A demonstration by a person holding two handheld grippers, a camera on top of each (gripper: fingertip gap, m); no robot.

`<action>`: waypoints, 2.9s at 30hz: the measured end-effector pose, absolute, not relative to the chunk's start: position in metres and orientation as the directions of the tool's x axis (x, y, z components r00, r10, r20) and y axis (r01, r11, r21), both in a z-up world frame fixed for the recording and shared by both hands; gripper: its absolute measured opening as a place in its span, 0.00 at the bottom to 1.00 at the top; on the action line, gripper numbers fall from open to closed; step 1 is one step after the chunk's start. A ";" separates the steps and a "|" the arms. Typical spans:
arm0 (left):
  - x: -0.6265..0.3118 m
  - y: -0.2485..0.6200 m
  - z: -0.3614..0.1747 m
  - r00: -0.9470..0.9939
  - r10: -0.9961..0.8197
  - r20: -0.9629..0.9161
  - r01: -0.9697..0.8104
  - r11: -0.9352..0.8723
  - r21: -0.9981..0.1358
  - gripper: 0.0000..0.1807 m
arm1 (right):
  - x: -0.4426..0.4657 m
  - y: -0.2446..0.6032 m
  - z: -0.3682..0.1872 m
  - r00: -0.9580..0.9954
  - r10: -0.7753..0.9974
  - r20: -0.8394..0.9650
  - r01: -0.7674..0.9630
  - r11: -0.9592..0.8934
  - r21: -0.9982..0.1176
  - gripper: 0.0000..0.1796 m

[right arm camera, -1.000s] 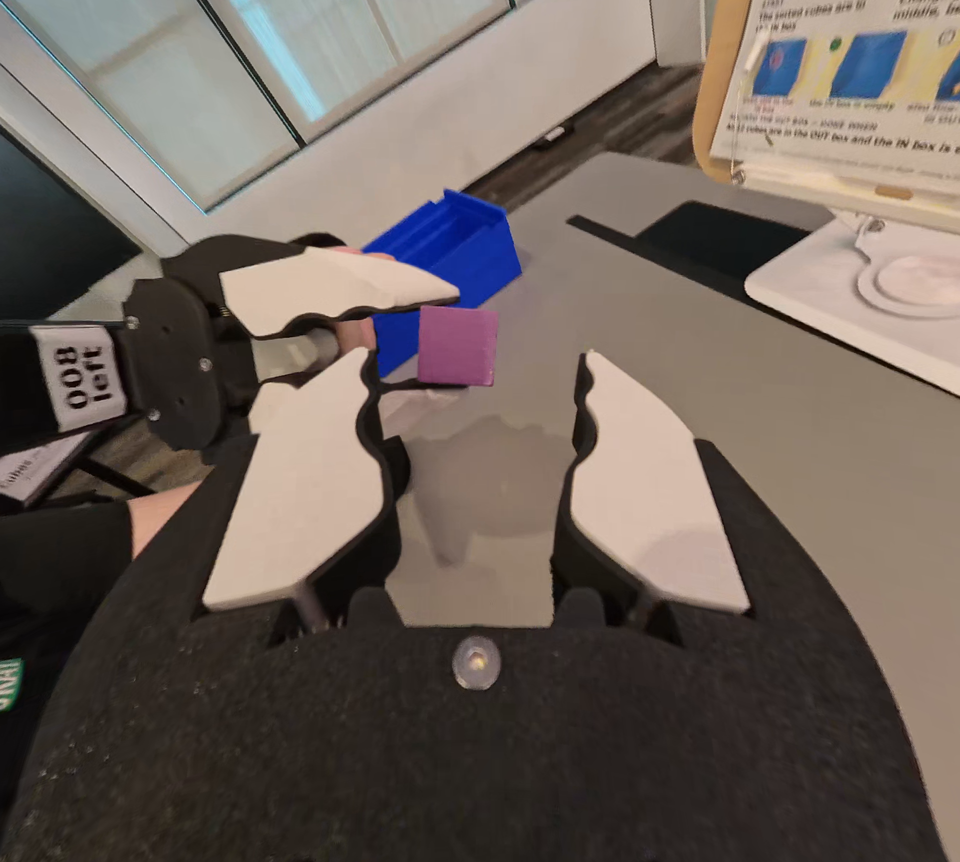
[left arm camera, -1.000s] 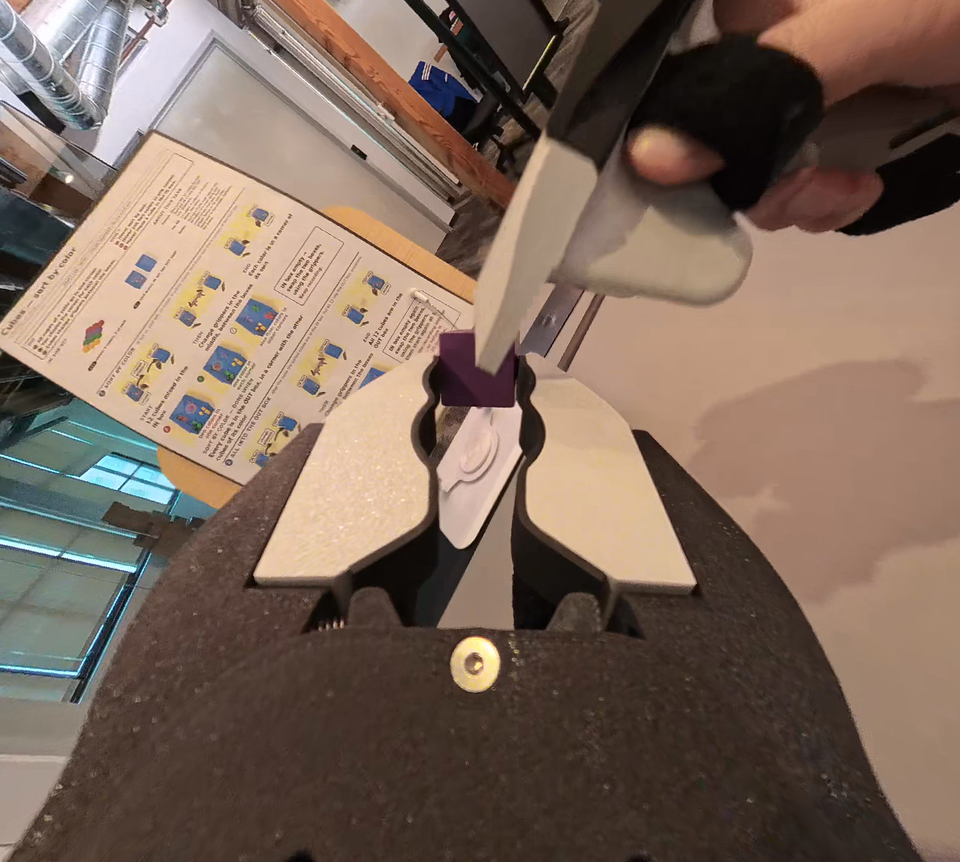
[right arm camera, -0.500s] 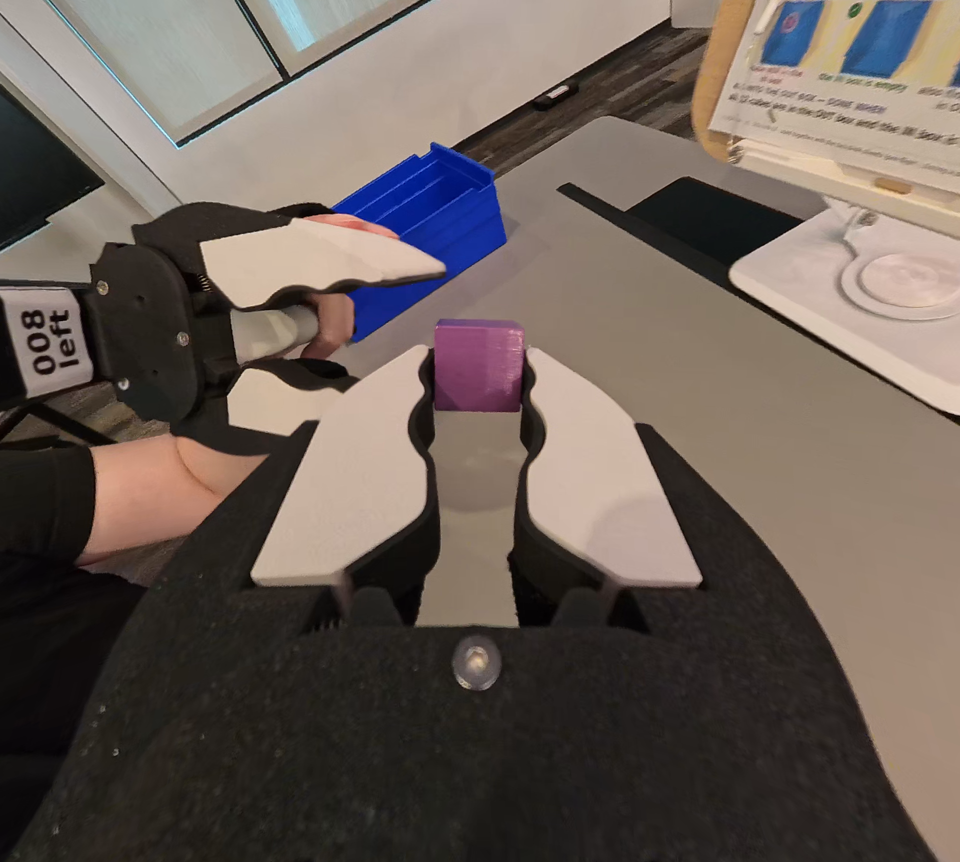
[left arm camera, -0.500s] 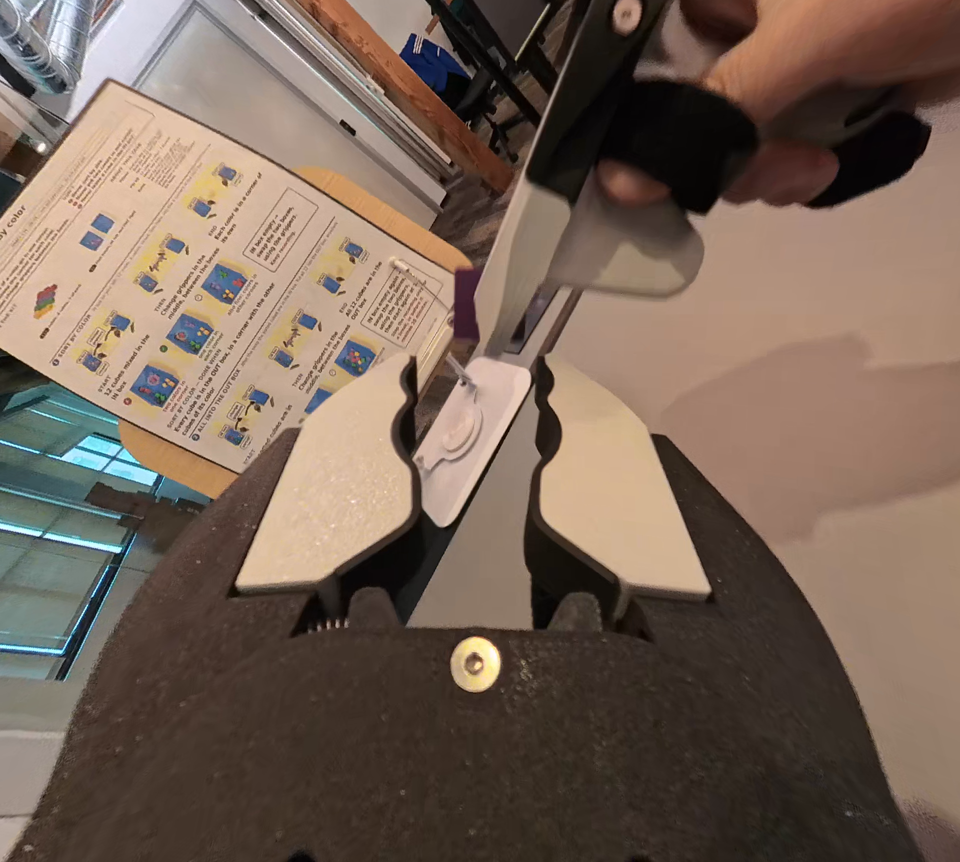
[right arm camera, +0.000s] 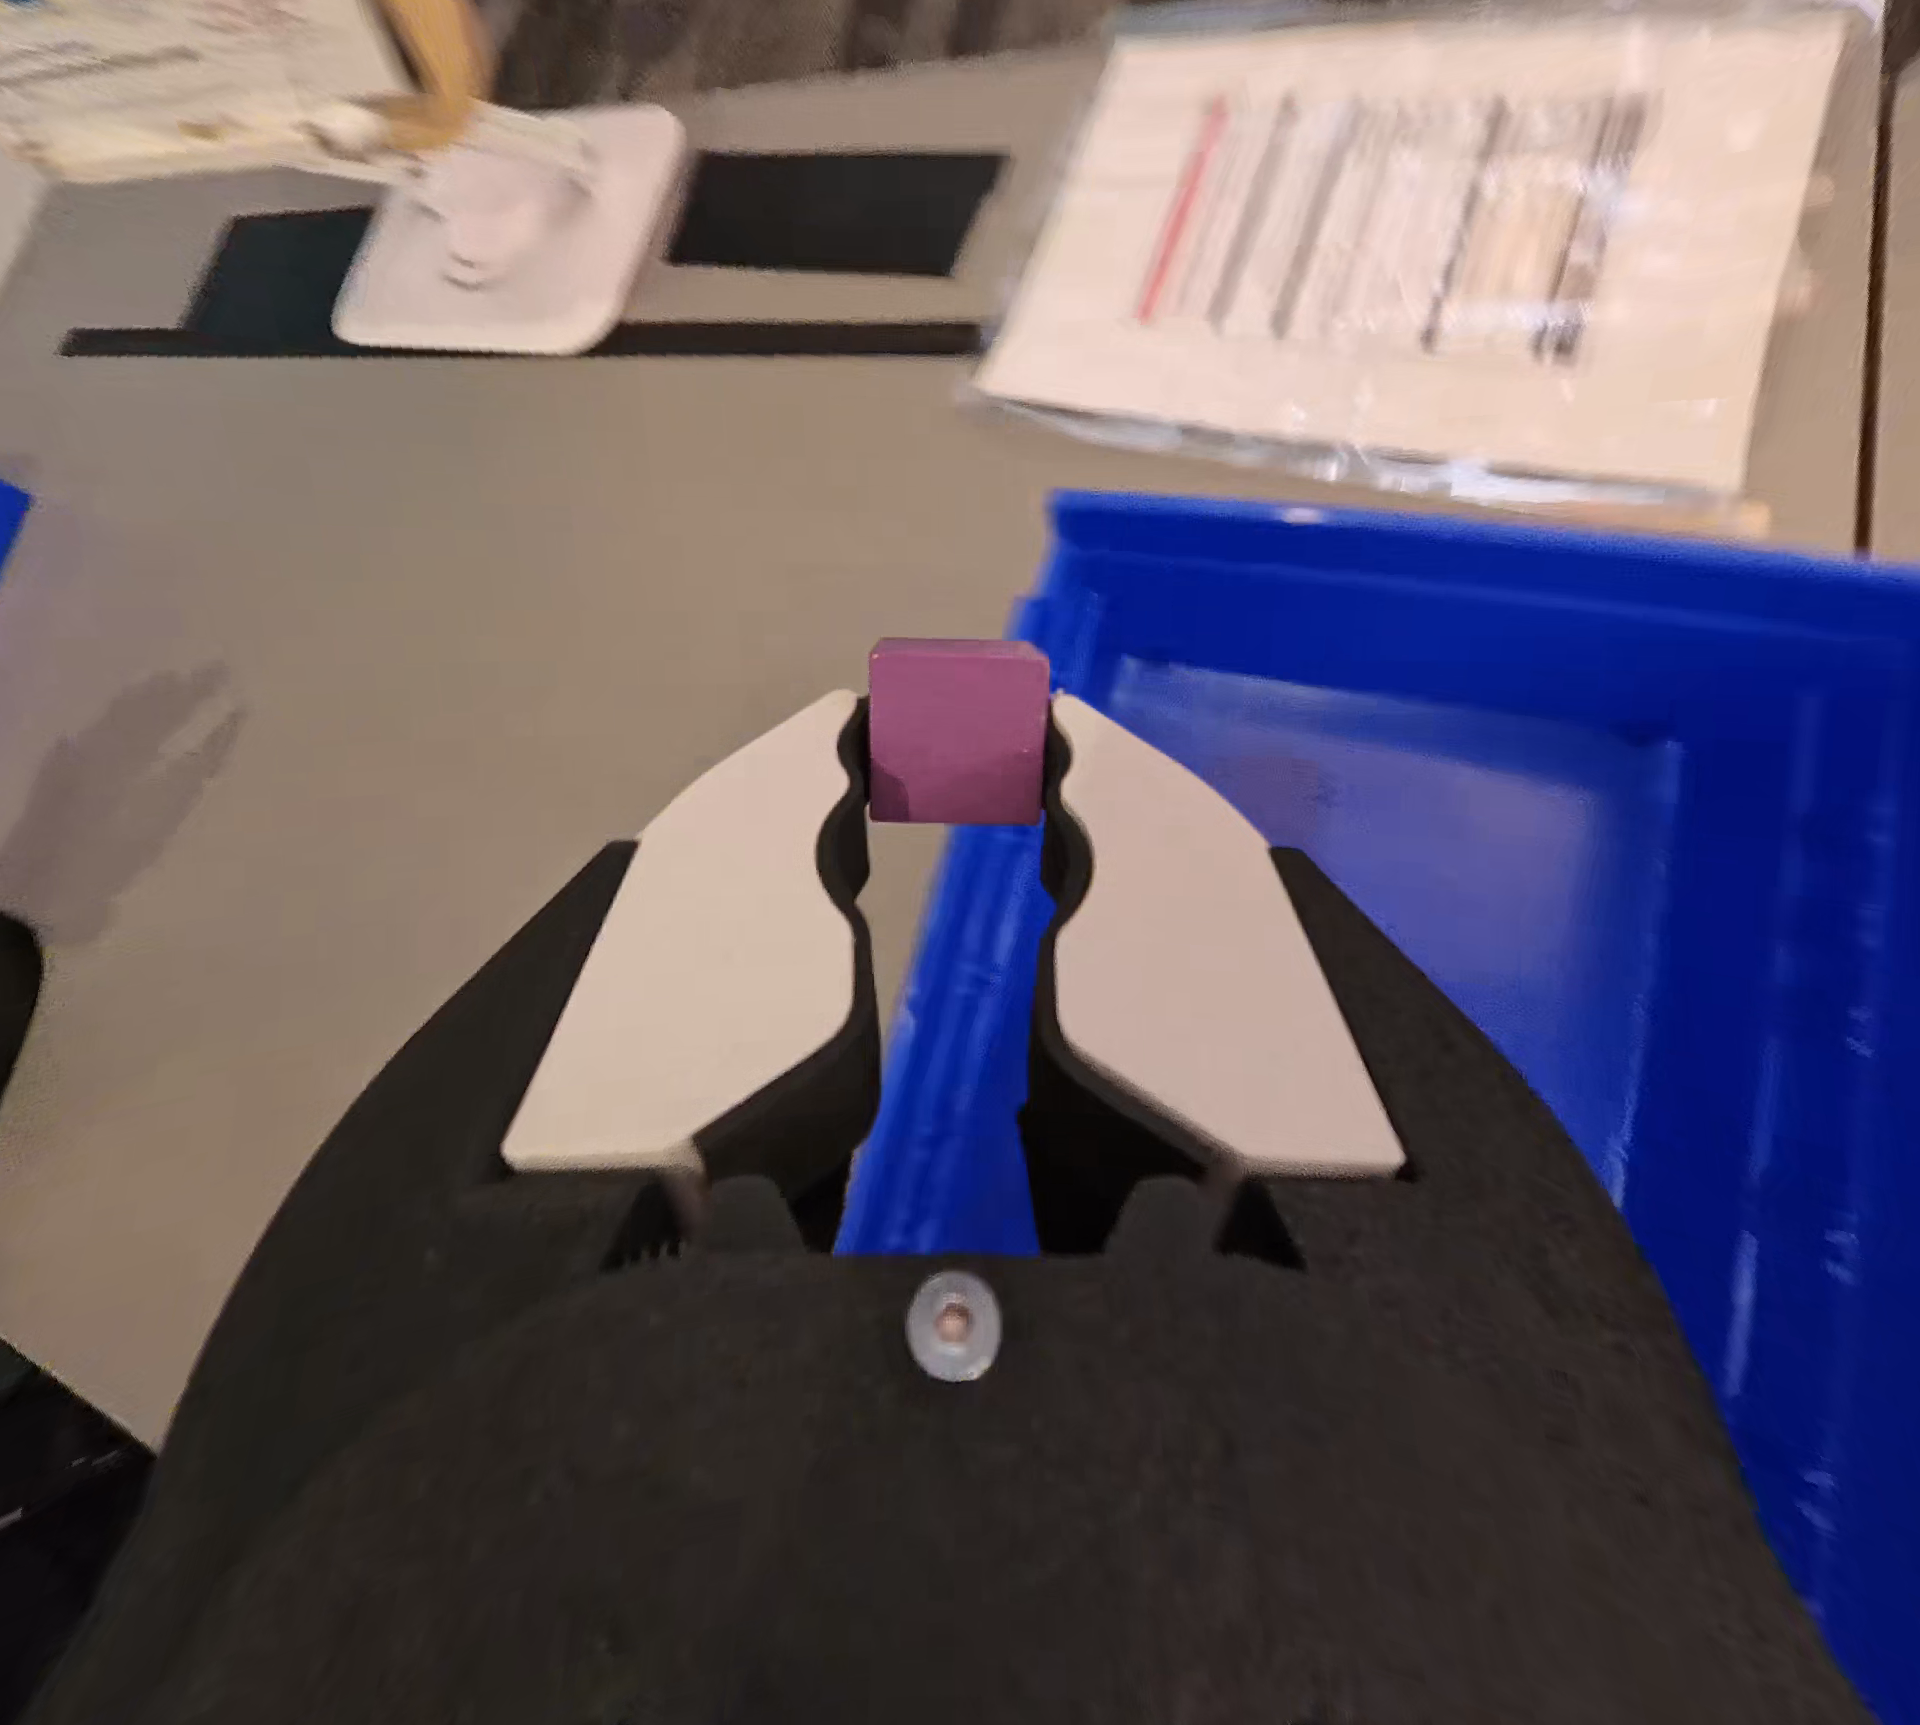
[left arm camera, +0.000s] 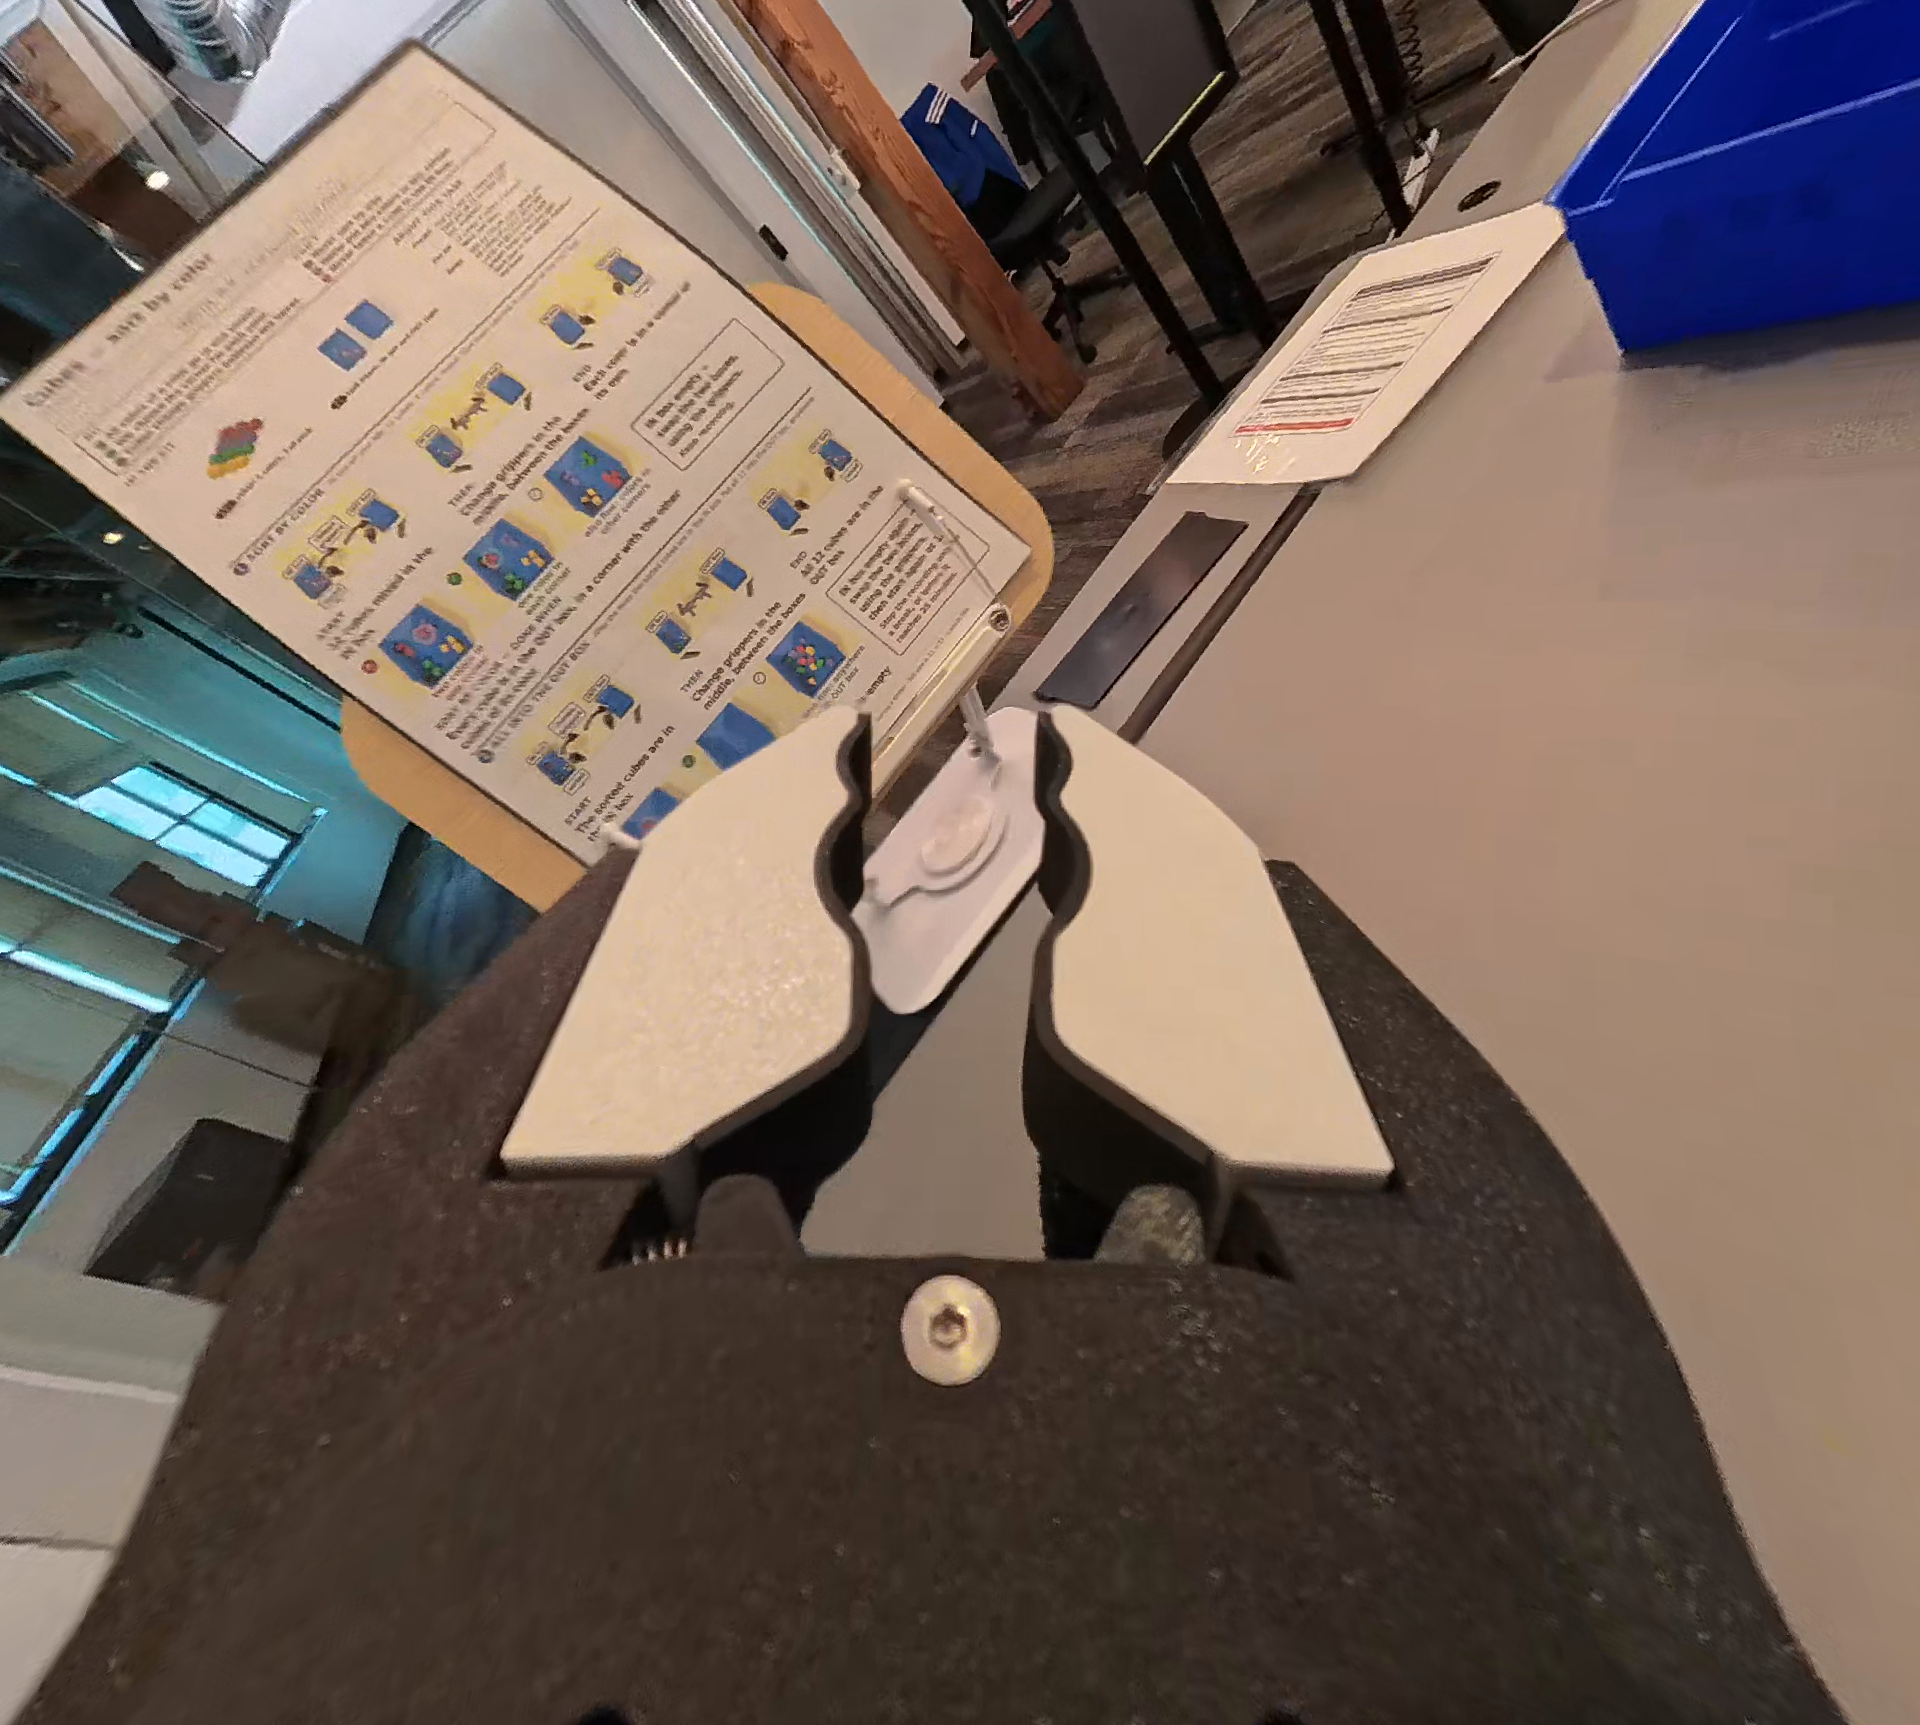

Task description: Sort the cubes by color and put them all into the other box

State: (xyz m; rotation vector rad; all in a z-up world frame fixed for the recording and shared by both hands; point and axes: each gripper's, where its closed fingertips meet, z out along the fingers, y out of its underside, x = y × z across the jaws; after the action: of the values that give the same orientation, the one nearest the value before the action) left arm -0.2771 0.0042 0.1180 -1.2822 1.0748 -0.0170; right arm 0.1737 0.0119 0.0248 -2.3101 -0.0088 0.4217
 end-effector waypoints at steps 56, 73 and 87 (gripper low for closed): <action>-0.332 -0.016 0.121 0.684 -0.378 -0.624 -0.632 0.121 -0.765 0.13 | 0.210 0.015 -0.094 0.848 0.529 0.034 0.462 -0.707 -0.536 0.09; -0.735 -0.004 -0.052 0.958 -0.003 -0.288 -0.168 -0.819 -0.549 0.11 | 0.045 -0.045 0.079 0.779 0.603 0.171 0.508 -0.447 -0.737 0.18; -0.749 0.083 -0.098 0.906 -0.222 -0.361 -0.371 -0.826 -0.424 0.22 | -0.014 -0.033 0.065 0.702 0.712 -0.011 0.418 -0.425 -0.803 0.17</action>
State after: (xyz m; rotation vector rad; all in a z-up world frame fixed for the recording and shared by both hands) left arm -0.7486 0.0828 -0.0983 -2.5706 0.4281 0.4072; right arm -0.0140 -0.0329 0.0645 -2.0746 -0.8612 0.4480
